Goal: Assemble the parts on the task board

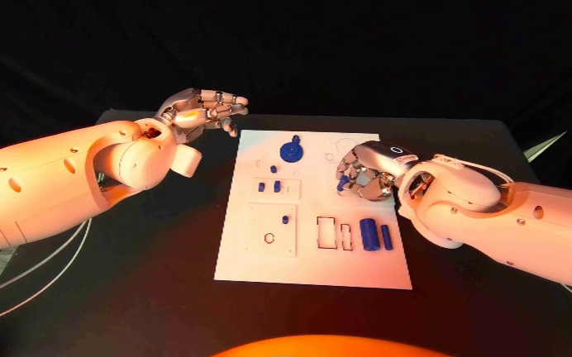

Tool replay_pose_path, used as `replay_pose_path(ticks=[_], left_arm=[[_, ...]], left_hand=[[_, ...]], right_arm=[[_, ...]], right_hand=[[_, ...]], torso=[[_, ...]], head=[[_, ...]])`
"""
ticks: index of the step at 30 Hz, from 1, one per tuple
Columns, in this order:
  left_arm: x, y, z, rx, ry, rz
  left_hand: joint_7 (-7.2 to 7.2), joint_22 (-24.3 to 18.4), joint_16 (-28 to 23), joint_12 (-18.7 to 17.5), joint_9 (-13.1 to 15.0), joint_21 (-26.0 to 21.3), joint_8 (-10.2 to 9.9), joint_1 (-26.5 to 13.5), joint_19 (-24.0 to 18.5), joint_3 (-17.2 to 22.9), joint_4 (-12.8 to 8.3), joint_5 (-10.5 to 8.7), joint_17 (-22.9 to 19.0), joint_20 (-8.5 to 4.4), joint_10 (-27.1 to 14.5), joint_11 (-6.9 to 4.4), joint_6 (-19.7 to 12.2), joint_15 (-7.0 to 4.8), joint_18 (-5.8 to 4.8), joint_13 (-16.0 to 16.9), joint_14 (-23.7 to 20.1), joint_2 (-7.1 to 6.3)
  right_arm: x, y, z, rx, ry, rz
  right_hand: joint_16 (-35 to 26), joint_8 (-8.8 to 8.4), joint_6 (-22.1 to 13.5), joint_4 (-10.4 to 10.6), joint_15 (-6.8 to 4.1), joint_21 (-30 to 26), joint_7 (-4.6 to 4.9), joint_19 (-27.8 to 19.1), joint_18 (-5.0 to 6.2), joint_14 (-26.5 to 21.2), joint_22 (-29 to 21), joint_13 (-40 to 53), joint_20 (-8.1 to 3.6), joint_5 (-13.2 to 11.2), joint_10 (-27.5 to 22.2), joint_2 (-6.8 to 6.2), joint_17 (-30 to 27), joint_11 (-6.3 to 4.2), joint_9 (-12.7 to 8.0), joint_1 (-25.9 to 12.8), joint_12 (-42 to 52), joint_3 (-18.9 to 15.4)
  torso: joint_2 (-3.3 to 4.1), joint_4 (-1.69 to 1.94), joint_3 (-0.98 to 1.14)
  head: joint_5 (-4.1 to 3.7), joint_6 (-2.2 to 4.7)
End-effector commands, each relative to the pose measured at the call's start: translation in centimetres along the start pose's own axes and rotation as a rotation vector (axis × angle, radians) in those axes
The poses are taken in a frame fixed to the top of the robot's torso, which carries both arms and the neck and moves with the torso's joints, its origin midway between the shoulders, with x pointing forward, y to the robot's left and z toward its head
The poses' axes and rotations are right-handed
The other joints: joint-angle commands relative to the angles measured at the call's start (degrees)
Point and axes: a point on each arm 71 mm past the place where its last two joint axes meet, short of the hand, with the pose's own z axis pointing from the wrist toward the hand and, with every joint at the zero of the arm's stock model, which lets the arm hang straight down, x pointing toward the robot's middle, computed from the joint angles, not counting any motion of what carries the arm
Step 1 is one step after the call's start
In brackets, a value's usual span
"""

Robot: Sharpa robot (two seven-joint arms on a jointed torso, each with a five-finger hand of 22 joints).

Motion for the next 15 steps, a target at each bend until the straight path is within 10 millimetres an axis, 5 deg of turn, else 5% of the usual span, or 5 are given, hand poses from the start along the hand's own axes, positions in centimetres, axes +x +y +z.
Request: replay_pose_path(ticks=[1, 8, 15], left_arm=[[0.2, -0.1, 0.1, 0.004, 0.018, -0.009], [0.4, -0.1, 0.2, 0.003, 0.022, -0.01], [0.6, -0.1, 0.3, 0.006, 0.027, -0.011]], left_hand=[[-0.1, -0.08, -0.35, 0.18, -0.07, -0.36, -0.25, -0.17, 0.34, -0.26, 0.05, -0.22, -0.09, -0.04, -0.3, -0.14, -0.37, 0.44, 0.83, -0.07, 0.1, 0.49], [-0.1, -0.08, -0.35, 0.18, -0.07, -0.36, -0.25, -0.17, 0.34, -0.26, 0.05, -0.22, -0.09, -0.04, -0.3, -0.14, -0.37, 0.44, 0.83, -0.07, 0.1, 0.49], [-0.1, -0.08, -0.35, 0.18, -0.07, -0.36, -0.25, -0.17, 0.34, -0.26, 0.05, -0.22, -0.09, -0.04, -0.3, -0.14, -0.37, 0.44, 0.83, -0.07, 0.1, 0.49]], right_arm=[[-0.7, 0.4, -0.2, -0.004, -0.024, 0.04], [-1.9, 2.7, -0.9, -0.067, -0.031, 0.089], [-0.6, 6.6, -0.5, -0.177, -0.005, 0.139]], right_hand=[[0.3, 4.42, -0.19, -0.12, -0.36, 0.31, -0.19, 1.13, -0.53, 2.21, 6.17, 0.05, -0.35, -0.35, 0.58, -0.04, -0.01, -0.14, 5.85, -0.43, -0.15, 0.23], [0.32, 4.56, -0.24, -0.36, -0.39, 0.41, -0.24, 1.15, -0.55, 2.22, 6.25, 0.09, -0.37, -0.32, 0.59, -0.01, 0.03, -0.2, 6.04, -0.58, -0.25, 0.36], [0.31, 4.61, -0.28, -0.48, -0.41, 0.27, -0.23, 1.11, -0.52, 2.21, 6.19, 0.11, -0.38, -0.29, 0.6, 0.02, 0.0, -0.21, 6.12, -0.61, -0.3, 0.44]], torso=[[-0.05, 0.0, -0.05], [-0.04, -0.05, -0.04], [-0.08, -0.1, 0.0]], head=[[0.06, 0.03], [0.48, -0.12], [1.29, -0.39]])
